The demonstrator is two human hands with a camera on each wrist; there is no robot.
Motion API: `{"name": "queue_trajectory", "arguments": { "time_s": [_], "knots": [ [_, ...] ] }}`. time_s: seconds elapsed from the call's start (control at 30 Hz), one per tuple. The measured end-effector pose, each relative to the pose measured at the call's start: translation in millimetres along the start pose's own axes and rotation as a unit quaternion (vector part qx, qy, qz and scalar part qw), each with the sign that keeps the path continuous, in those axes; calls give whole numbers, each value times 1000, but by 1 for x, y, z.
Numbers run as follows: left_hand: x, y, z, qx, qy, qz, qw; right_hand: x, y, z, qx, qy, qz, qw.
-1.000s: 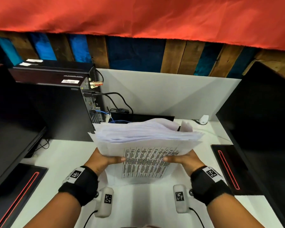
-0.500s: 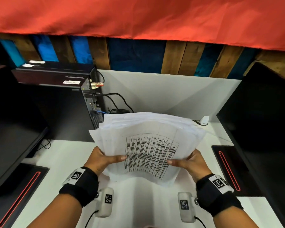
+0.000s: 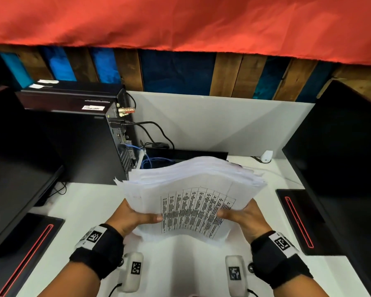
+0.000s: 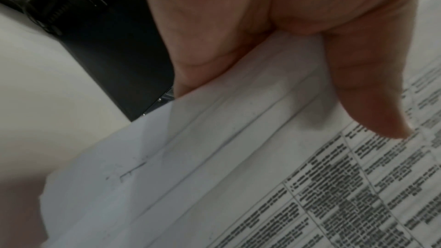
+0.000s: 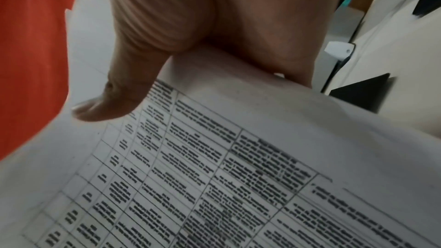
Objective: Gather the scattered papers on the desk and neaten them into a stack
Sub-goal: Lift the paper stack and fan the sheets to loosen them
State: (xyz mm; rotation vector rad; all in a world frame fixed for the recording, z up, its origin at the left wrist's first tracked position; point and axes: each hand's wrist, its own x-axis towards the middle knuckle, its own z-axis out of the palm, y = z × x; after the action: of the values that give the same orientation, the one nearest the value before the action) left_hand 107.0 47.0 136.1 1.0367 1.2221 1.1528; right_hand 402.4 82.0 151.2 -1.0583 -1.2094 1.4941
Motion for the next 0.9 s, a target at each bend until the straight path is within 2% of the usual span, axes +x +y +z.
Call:
{"name": "queue_trajectory", "arguments": {
  "time_s": [0.03,0.13,0.23,0.27,0.37,0.5,0.6,0.73,0.83,0.9],
  "knots": [
    [0,-1,0,0,1,-1,1000,0,0,1,8,9,-13,1000],
    [-3,0,0,-5,-6,-4,1000,0,5,2,39,94,-35,994],
    [-4,0,0,2,-6,-5,1000,-5,8,12,20,65,-26,997],
    [-3,-1,0,4,-3,-5,1000,-6,7,14,22,76,-29,996],
    [-4,-1,0,-1,-7,-10,1000,-5,4,11,45,170,-57,983],
    [-6,0,1,-5,-16,-11,1000,-9,1,21,16,120,-55,991],
    [-4,-2,-1,4,-16,-17,1000,-9,-5,22,58,167,-91,980],
    [-5,-3,-4,14,-14,-18,1000,-8,-3,25,30,89,-50,994],
    [-5,-4,-8,14,-8,-19,1000,-2,-3,15,80,132,-73,985],
    [-5,-4,-10,18,-14,-32,999,0,-3,15,88,107,-64,988]
  ]
}}
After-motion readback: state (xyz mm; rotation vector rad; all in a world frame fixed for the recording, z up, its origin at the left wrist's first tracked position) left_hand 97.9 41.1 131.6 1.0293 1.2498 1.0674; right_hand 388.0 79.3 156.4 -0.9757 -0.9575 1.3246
